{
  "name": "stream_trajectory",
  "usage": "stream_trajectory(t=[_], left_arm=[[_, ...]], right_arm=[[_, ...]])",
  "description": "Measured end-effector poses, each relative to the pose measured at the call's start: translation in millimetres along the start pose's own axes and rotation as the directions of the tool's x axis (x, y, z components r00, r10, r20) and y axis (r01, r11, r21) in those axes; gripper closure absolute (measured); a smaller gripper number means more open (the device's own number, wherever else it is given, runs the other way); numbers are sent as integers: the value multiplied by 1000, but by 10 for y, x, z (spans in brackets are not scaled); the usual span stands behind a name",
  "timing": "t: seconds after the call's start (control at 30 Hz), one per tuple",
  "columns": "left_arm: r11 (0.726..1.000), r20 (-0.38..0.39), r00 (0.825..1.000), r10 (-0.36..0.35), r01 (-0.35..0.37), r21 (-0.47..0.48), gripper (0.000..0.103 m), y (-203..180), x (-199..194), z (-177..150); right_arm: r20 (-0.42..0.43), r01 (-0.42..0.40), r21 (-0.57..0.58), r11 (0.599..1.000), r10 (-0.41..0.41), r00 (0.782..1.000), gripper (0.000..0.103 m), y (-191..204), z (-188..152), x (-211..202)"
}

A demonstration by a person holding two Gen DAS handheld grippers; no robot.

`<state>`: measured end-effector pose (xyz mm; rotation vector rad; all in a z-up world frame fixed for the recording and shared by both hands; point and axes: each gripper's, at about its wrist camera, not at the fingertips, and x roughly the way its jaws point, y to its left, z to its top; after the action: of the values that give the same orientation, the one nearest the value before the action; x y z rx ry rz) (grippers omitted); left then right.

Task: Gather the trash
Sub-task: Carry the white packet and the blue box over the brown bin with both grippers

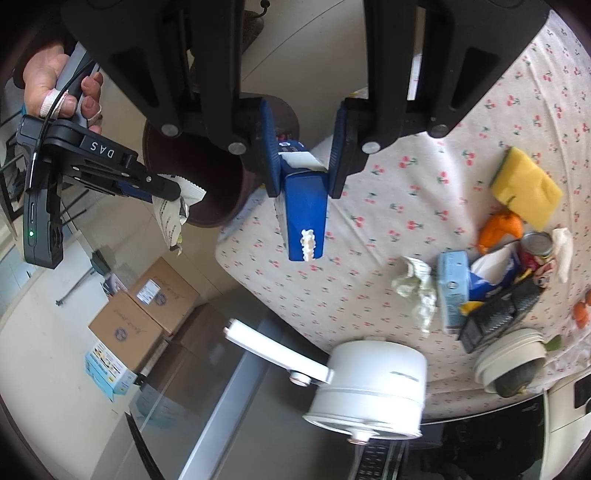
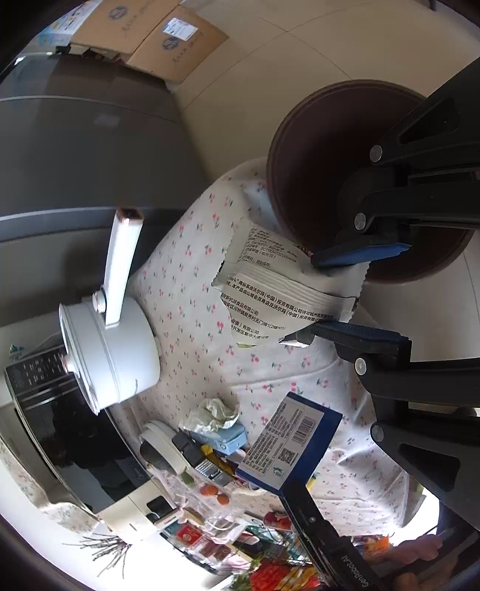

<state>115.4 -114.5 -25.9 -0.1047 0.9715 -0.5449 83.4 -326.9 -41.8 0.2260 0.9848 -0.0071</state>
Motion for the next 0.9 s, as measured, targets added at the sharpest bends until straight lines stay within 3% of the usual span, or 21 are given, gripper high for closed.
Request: stream_trajectory(t=[0.2, 0.37, 0.67, 0.7, 0.73, 0.77, 0.83, 0.9], left_arm=[[993, -68, 993, -94, 99, 64, 75, -534, 417, -66], [984, -116, 987, -113, 128, 127, 75, -892, 722, -145], [982, -147, 984, -97, 118, 145, 75, -920, 905, -224], [982, -146, 984, -105, 126, 143, 72, -903, 896, -224], [982, -141, 985, -102, 122, 141, 59, -893, 872, -221], [985, -124, 989, -83, 100, 139, 35, -879, 845, -211], [990, -67, 997, -46, 55, 127, 11, -839, 731, -196], [992, -54, 998, -32, 38, 119, 8, -784, 670, -169]], right_arm=[[-26, 53, 62, 997, -51, 998, 72, -535, -242, -74], [-47, 94, 100, 991, -89, 995, 72, -887, -434, -115], [-60, 103, 150, 983, -95, 994, 72, -1222, -508, -152], [-58, 99, 150, 984, -91, 994, 72, -1220, -501, -156], [-55, 95, 149, 984, -88, 995, 72, -1217, -494, -159], [-53, 91, 147, 985, -84, 995, 72, -1207, -488, -161], [-50, 86, 142, 986, -79, 996, 72, -1172, -476, -161], [-51, 82, 138, 987, -76, 996, 72, -1142, -469, -152]])
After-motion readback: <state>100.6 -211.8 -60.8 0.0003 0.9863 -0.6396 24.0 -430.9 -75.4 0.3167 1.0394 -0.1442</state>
